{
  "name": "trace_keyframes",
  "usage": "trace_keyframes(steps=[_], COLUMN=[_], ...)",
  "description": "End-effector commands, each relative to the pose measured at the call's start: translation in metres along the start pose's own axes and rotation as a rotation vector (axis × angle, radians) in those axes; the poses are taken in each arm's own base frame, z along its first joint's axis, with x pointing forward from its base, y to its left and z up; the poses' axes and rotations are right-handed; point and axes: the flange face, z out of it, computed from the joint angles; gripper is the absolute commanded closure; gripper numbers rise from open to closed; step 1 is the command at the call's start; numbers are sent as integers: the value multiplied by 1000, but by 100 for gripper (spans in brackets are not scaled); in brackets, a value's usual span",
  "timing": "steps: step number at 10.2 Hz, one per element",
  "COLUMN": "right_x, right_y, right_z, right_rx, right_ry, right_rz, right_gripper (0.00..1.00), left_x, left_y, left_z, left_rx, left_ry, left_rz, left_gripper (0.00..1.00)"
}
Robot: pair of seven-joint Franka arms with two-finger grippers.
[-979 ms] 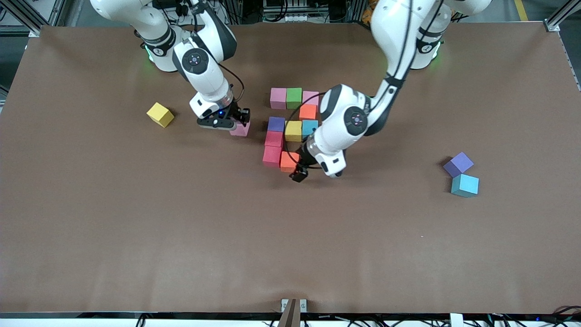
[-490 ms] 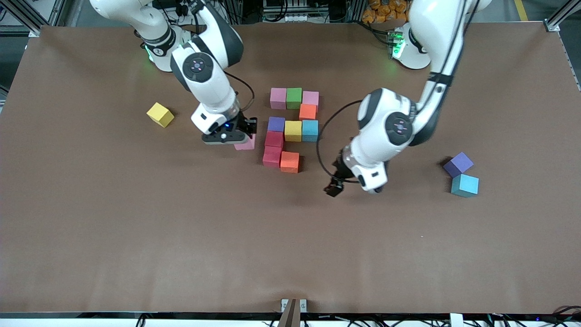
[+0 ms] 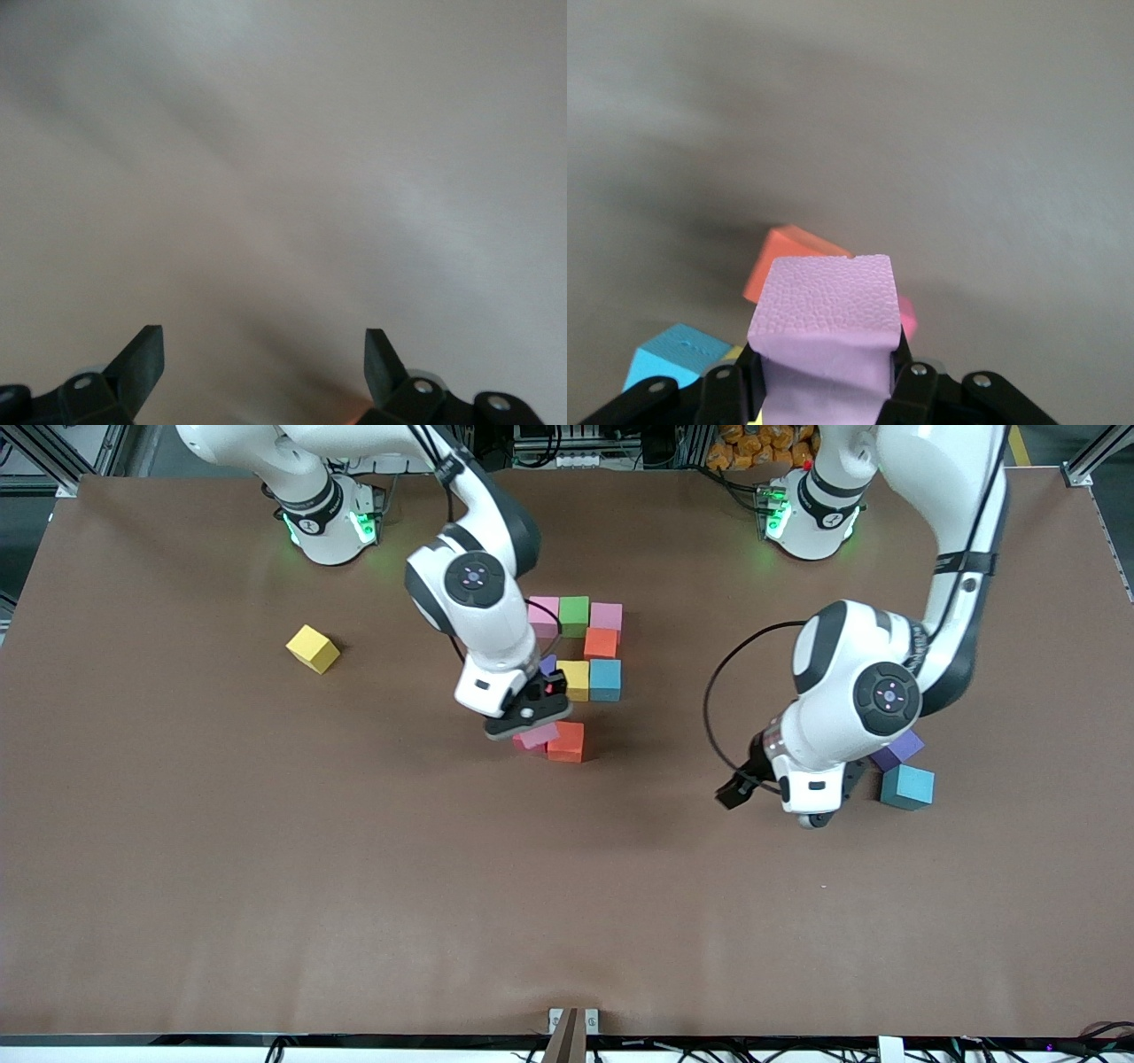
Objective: Form number 2 with 11 blocks
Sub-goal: 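Place light pink beside orange with the right gripper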
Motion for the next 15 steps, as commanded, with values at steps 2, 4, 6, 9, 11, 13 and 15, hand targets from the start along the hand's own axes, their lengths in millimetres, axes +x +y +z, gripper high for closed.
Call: trace_keyframes(steps=[2, 4, 6, 9, 11, 13, 15], right_x=[35, 42, 53, 62, 52, 35, 28], right_y=[-24, -42, -58, -80, -86, -100, -106], right_z=[43, 51, 54, 62, 80, 97, 107], right_rx=[45, 112, 144, 151, 103, 96, 88], right_ry=[2, 2, 15, 41, -3, -80, -111], right_rz=[-312, -387, -507, -711, -884, -986, -1020], right_gripper=[91, 92, 98, 100, 100, 100, 100], left_x=[65, 92, 121, 146, 147, 148, 159], left_y=[-70, -97, -119, -139, -139, -138, -150], left_z=[-7, 1, 14, 18, 17, 14, 8], left_rx=[91, 99, 103, 94, 89, 76, 65], left_ry=[-8, -34, -61, -72, -70, -66, -62], left_rz=[166, 231, 323, 385, 384, 380, 365], left_gripper=[0, 0, 0, 0, 0, 0, 0])
